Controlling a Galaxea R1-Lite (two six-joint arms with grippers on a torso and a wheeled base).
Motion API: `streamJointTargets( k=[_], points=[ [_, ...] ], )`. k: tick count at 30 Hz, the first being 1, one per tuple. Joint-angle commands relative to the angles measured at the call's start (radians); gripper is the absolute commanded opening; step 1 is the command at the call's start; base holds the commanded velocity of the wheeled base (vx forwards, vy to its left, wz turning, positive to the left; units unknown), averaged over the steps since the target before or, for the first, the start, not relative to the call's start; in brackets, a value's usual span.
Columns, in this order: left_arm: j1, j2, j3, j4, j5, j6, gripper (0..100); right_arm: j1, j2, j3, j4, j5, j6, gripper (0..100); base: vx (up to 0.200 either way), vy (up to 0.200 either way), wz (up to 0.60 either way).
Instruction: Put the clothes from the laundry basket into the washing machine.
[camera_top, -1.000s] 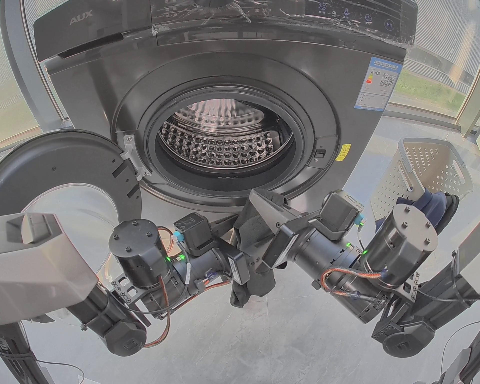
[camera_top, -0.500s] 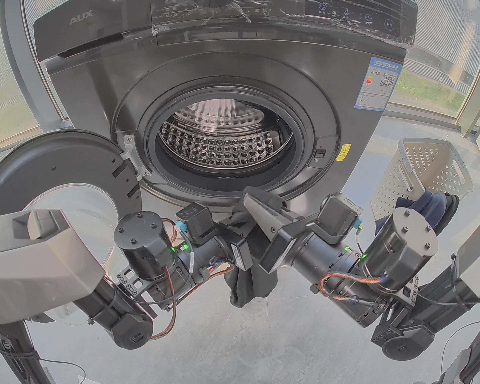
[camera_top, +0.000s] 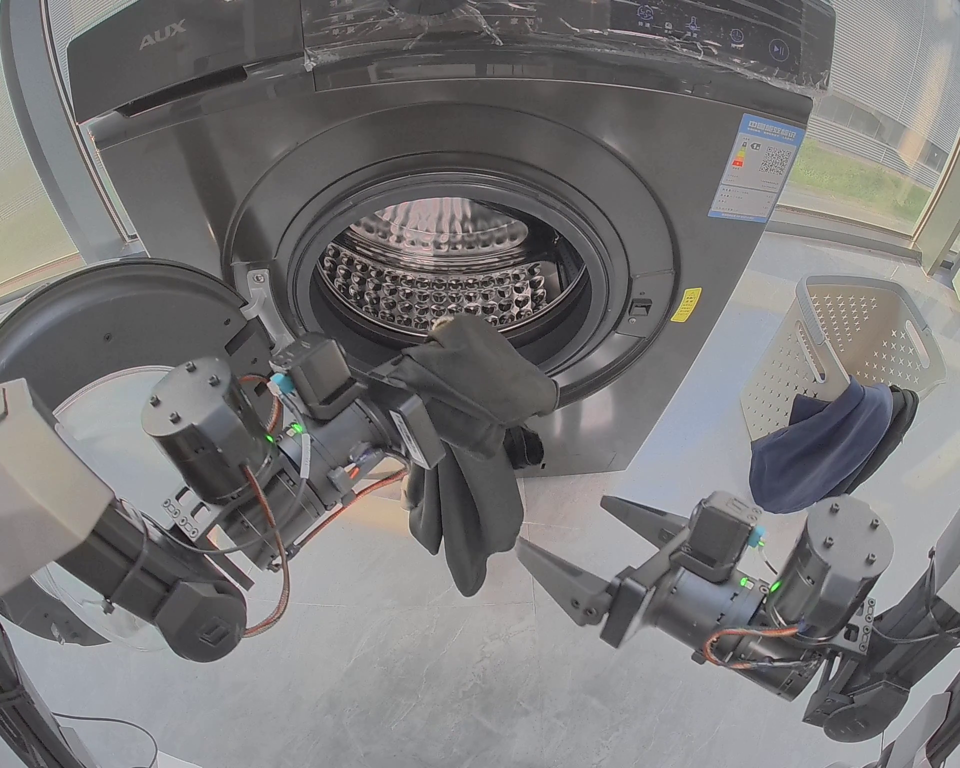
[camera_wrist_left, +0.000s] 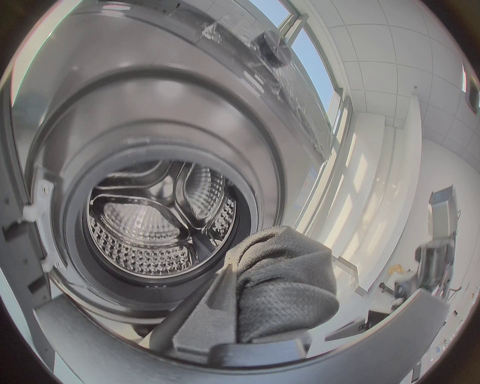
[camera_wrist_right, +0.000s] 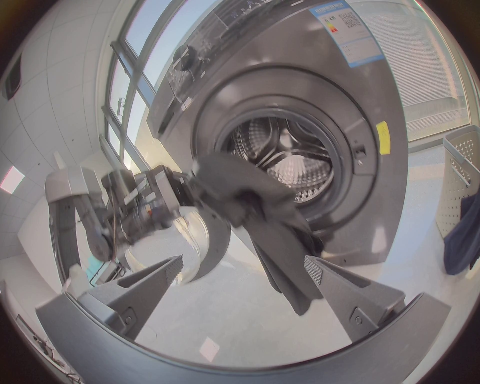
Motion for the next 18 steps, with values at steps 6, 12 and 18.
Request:
streamJointTargets(
  k=[6, 12, 18],
  points=[
    [-0.031, -0.222, 0.016, 0.071, -0.005, -0.003, 0, -0.175, 0.102, 0.072, -0.037, 0.058, -0.004, 100, 0.0, 0.0, 0.0],
    [-0.041, -0.276, 0.066, 0.085, -0.01, -0.002, 0, -0.252, 0.26, -0.062, -0.072, 0.094, -0.017, 100, 0.0, 0.0, 0.0],
    [-0.042, -0.296, 0.108, 0.085, -0.021, -0.002, 0, -0.275, 0.418, -0.264, -0.064, 0.094, -0.02, 100, 0.0, 0.0, 0.0]
  ],
)
